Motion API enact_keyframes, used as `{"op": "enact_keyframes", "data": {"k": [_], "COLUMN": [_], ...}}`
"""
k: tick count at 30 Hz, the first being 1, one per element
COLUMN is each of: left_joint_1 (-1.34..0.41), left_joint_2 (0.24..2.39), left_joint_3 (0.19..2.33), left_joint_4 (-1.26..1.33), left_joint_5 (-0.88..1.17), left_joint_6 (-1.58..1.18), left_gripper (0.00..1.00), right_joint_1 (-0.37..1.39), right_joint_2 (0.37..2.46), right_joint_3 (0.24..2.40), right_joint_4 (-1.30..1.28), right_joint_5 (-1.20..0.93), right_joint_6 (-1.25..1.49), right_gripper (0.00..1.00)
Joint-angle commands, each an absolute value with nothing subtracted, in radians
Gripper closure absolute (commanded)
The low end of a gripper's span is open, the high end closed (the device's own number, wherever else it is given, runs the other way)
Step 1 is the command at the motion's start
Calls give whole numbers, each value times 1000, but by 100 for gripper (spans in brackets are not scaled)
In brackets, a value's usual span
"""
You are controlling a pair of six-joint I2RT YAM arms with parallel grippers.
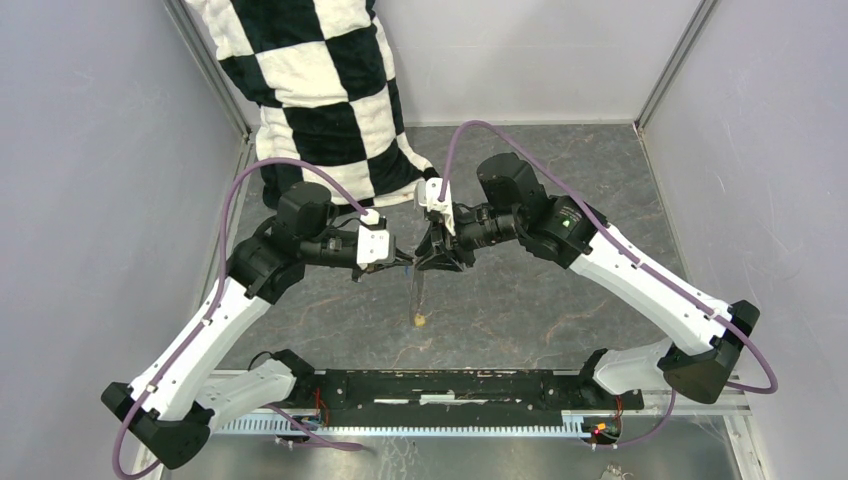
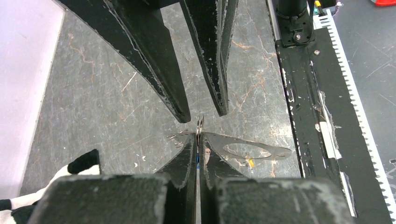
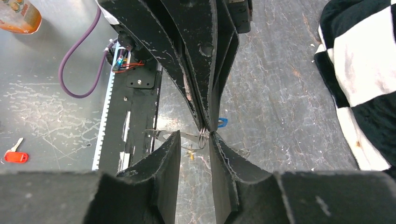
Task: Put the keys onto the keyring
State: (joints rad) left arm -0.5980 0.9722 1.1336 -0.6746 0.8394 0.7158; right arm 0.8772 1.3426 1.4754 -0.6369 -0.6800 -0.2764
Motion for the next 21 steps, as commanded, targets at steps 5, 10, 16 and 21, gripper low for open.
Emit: {"op": "enact_keyframes", "data": {"k": [5,10,16,21], "left_joint_1": [-604,-604,-603,-603], "left_joint_2": [937,930,927,927], "left_joint_3": [1132,1125,1118,1117], "left_joint_4": [-580,-581,-580,-580], "left_joint_5": [848,850,851,856], "left_joint_6": [720,719,721,721], "left_gripper": [98,98,98,98], "right_joint_1": [882,882,881,881], "right_joint_2": [1372,1378,1371,1372], "right_joint_3": [1508,1513,1517,1513], "right_joint_4": [-624,-601,-591,-571], "right_joint_5": [-701,-699,-678,-680], "right_joint_6": [-257,-246,-245,-238], "right_gripper": [70,76,78,81]}}
